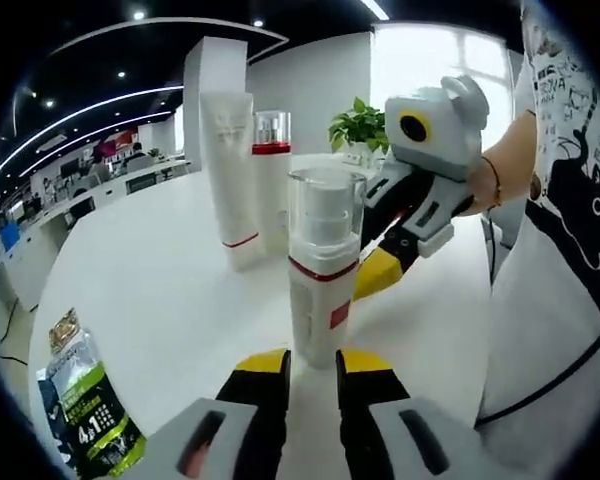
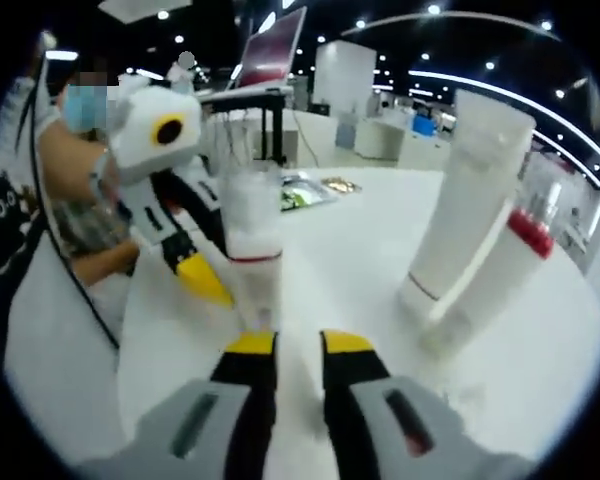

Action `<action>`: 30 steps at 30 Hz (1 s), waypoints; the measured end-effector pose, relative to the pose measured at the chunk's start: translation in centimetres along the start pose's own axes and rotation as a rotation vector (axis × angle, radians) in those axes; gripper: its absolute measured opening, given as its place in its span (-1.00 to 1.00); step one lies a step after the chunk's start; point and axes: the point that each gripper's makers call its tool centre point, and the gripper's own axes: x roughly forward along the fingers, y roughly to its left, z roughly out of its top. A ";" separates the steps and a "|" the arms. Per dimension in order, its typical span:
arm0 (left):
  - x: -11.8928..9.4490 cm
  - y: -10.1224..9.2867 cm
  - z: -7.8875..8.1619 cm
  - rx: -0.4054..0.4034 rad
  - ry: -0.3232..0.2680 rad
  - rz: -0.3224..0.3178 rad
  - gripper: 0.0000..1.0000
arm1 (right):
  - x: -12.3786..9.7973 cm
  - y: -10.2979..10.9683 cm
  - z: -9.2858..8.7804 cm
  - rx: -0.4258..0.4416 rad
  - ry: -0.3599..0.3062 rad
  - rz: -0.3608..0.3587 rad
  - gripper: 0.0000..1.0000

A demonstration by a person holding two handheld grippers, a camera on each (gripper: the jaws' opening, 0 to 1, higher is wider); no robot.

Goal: Arrange the skincare products in the storage area until every visible bottle or jar stands upright without overlapping.

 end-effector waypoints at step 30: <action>6.5 2.6 4.6 0.021 -0.047 0.090 -0.66 | -6.2 -7.7 -2.2 0.329 -0.087 -0.432 -0.65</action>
